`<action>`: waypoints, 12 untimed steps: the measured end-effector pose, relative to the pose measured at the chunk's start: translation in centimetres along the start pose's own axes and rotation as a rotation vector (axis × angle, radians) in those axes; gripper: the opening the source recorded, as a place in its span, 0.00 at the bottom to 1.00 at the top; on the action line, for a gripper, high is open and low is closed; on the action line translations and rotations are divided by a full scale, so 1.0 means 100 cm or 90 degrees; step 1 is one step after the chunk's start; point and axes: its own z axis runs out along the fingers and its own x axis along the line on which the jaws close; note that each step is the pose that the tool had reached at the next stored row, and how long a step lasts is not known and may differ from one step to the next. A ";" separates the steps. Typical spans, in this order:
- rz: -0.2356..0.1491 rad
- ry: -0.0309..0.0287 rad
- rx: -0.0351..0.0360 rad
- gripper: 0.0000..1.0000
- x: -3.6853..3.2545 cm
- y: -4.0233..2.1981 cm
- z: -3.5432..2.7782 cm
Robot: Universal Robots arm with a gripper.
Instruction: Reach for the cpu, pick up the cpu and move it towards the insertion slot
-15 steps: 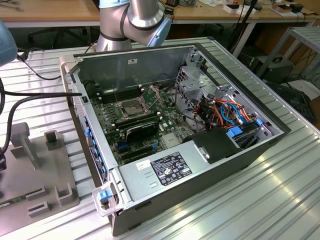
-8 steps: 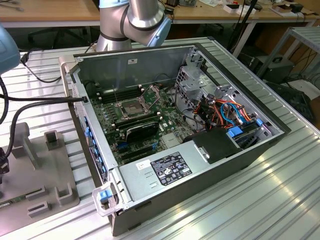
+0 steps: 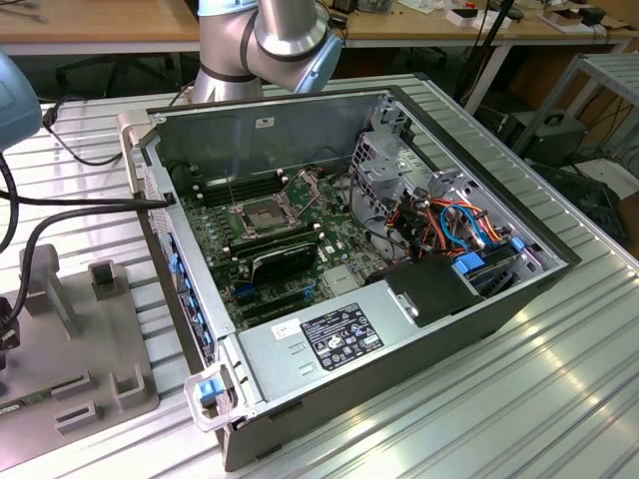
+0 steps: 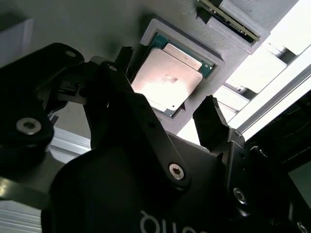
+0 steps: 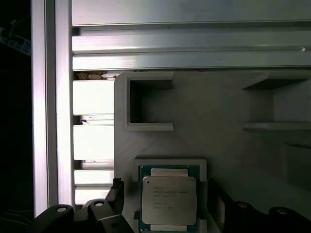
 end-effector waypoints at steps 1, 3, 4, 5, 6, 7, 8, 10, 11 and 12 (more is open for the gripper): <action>0.000 0.0000 0.0000 0.77 -0.0001 -0.0002 0.0004; 0.000 0.0002 0.0004 0.70 -0.0001 -0.0005 0.0008; 0.000 0.0001 0.0003 0.70 -0.0002 -0.0005 0.0009; 0.000 0.0000 0.0003 0.70 -0.0004 -0.0005 0.0010; 0.000 -0.0001 0.0002 0.70 -0.0007 -0.0005 0.0011; 0.000 0.0000 0.0002 0.70 -0.0010 -0.0005 0.0011; 0.000 0.0001 0.0003 0.68 -0.0014 -0.0005 0.0010; 0.000 0.0000 0.0003 0.61 -0.0022 -0.0005 0.0010; 0.000 0.0001 0.0004 0.61 -0.0025 -0.0005 0.0009; 0.000 0.0001 0.0005 0.55 -0.0026 -0.0005 0.0009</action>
